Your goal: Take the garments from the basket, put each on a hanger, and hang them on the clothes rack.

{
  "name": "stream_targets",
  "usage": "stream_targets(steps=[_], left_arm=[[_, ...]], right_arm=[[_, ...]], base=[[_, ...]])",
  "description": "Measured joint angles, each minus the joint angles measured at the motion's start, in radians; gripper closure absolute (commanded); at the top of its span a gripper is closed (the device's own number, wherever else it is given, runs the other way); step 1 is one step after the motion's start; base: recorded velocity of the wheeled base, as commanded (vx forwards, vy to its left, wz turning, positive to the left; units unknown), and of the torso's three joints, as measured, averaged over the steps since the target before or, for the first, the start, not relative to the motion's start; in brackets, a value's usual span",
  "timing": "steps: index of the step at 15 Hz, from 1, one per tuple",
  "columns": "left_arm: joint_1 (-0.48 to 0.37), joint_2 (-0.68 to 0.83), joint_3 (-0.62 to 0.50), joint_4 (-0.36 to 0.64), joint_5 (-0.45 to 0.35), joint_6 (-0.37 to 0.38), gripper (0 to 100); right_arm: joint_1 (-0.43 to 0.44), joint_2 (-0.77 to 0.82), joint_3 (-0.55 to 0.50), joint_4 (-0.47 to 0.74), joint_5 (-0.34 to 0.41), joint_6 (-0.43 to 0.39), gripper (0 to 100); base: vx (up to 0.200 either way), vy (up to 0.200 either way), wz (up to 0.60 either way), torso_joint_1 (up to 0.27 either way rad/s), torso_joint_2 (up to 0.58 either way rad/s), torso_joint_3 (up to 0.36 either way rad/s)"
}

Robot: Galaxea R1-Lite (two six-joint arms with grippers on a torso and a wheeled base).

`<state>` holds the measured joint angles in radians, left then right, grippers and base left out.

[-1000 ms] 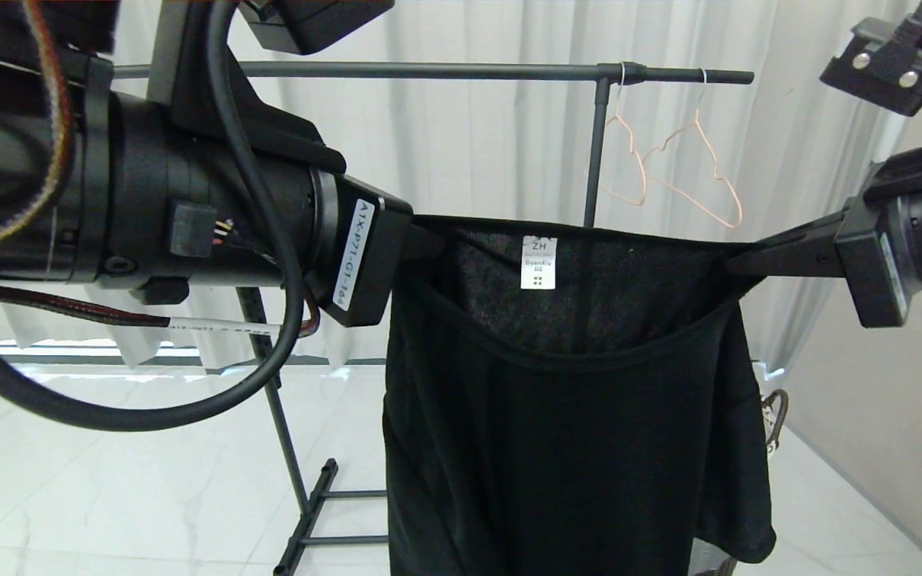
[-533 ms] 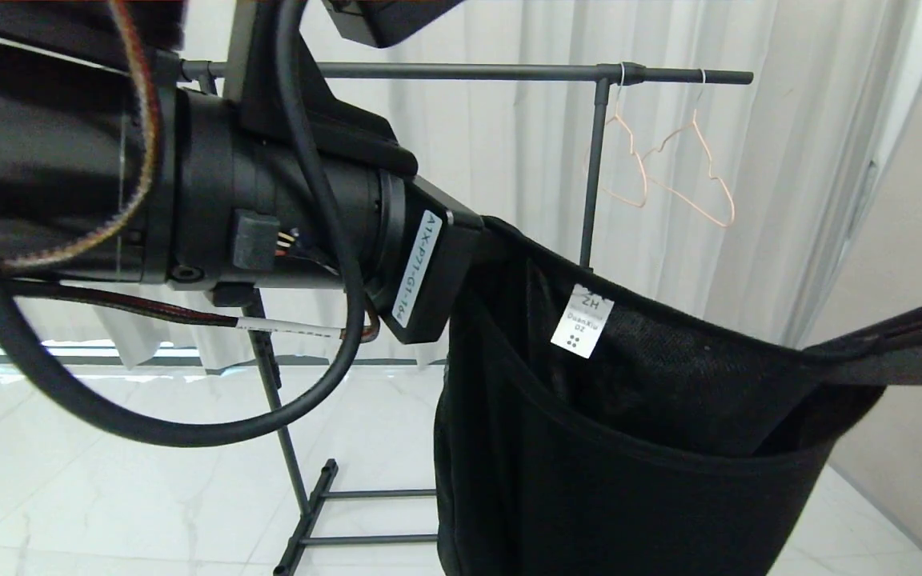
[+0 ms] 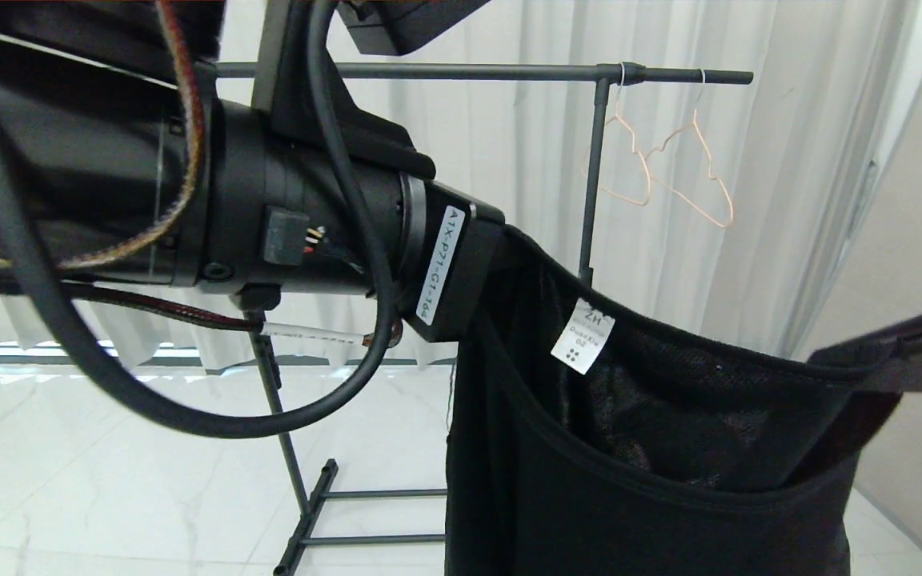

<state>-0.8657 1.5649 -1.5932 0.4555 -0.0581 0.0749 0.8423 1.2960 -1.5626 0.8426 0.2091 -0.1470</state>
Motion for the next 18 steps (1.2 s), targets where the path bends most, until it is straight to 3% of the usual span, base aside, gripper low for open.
stream_targets(steps=[2, 5, 7, 11, 14, 18], left_arm=[[-0.024, -0.042, 0.0, 0.097, 0.0, -0.063, 100], [-0.103, -0.119, 0.0, 0.21, -0.002, -0.165, 100], [-0.16, -0.153, 0.007, 0.223, -0.004, -0.224, 100], [-0.191, -0.176, 0.011, 0.224, -0.002, -0.234, 100], [-0.179, -0.173, 0.015, 0.224, 0.005, -0.177, 100], [-0.024, -0.101, -0.086, 0.22, 0.002, 0.016, 100]], right_arm=[[-0.067, 0.037, -0.01, -0.131, 0.002, 0.0, 100], [-0.118, 0.117, -0.092, -0.175, 0.007, 0.0, 100], [-0.127, 0.173, -0.163, -0.178, 0.009, 0.001, 100], [-0.13, 0.233, -0.224, -0.172, 0.007, 0.0, 100], [-0.133, 0.225, -0.224, -0.106, 0.003, 0.001, 100], [-0.137, 0.148, -0.217, 0.039, 0.001, 0.0, 100]], base=[[0.0, 0.0, 0.0, 0.0, 0.0, 0.0], [0.0, 0.0, 0.0, 0.0, 0.0, 0.0], [0.0, 0.0, 0.0, 0.0, 0.0, 0.0], [0.0, 0.0, 0.0, 0.0, 0.0, 0.0], [0.0, 0.0, 0.0, 0.0, 0.0, 0.0], [0.0, 0.0, 0.0, 0.0, 0.0, 0.0]])
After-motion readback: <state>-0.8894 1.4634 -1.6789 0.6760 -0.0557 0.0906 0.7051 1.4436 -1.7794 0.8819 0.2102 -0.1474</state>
